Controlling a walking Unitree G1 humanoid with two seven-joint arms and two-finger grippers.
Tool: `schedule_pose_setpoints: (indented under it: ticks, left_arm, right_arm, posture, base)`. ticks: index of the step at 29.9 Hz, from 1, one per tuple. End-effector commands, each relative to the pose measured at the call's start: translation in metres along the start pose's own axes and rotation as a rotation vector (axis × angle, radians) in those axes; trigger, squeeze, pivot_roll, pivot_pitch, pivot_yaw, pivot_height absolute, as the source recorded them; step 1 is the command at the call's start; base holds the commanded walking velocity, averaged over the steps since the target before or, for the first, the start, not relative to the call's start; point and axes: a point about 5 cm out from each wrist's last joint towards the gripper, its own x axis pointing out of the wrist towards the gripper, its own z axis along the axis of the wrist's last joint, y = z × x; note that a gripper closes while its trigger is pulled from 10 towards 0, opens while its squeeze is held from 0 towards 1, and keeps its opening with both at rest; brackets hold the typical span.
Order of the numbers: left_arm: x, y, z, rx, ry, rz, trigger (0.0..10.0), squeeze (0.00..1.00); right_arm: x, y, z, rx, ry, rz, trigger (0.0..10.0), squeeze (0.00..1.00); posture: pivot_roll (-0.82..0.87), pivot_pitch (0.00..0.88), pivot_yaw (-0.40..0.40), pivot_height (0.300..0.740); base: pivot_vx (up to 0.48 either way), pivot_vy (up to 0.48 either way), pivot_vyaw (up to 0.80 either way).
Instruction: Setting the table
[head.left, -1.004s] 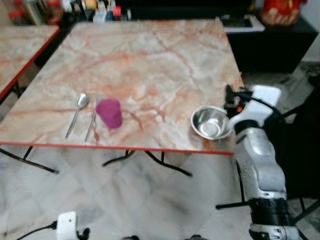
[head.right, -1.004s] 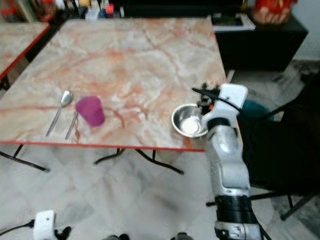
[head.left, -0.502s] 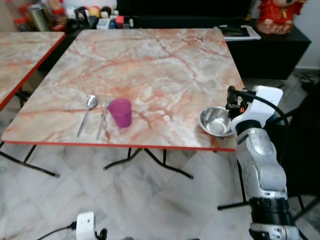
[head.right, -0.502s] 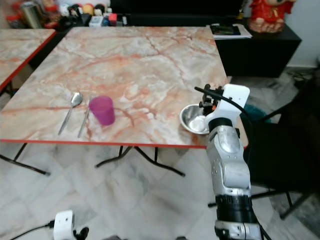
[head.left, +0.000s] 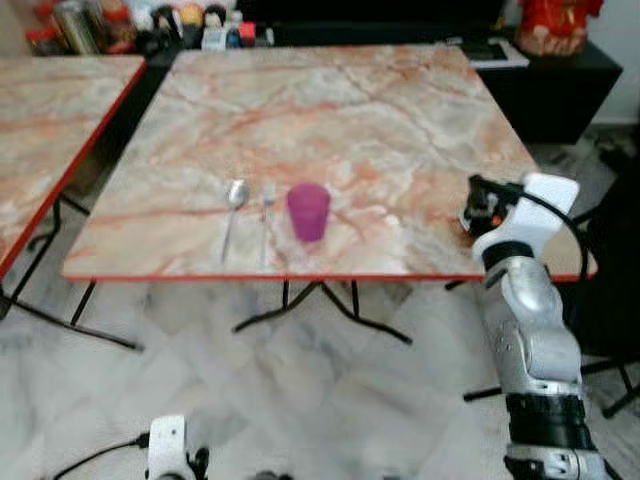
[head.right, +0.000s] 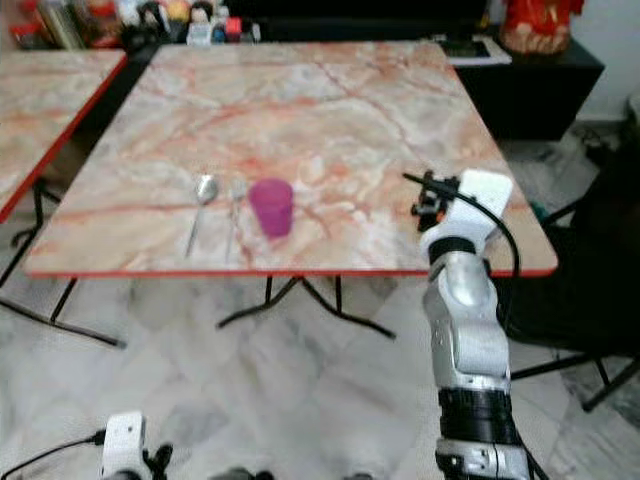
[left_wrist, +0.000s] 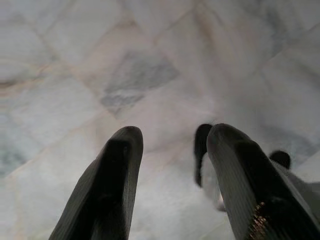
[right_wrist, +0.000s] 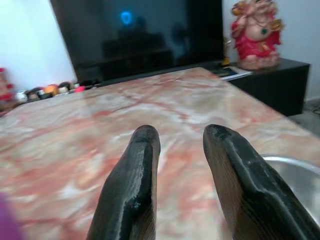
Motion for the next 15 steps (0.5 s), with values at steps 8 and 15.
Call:
schedule_pose_setpoints:
  ticks: [8, 15]
  left_arm:
    - [-0.0023, -0.0002, -0.0086, 0.016, 0.031, -0.020, 10.0, 0.00]
    - [-0.0024, 0.0003, -0.0083, 0.009, 0.025, -0.021, 10.0, 0.00]
  right_arm:
    - [0.0028, -0.0124, -0.0015, 0.005, 0.019, -0.047, 10.0, 0.00]
    - [0.0019, -0.0121, 0.0000, 0.004, -0.001, -0.054, 10.0, 0.00]
  posture:
    - [-0.09, 0.132, 0.025, 0.740]
    - [-0.09, 0.140, 0.025, 0.740]
  base:
    - [0.080, 0.000, -0.29]
    - [0.348, 0.000, -0.17]
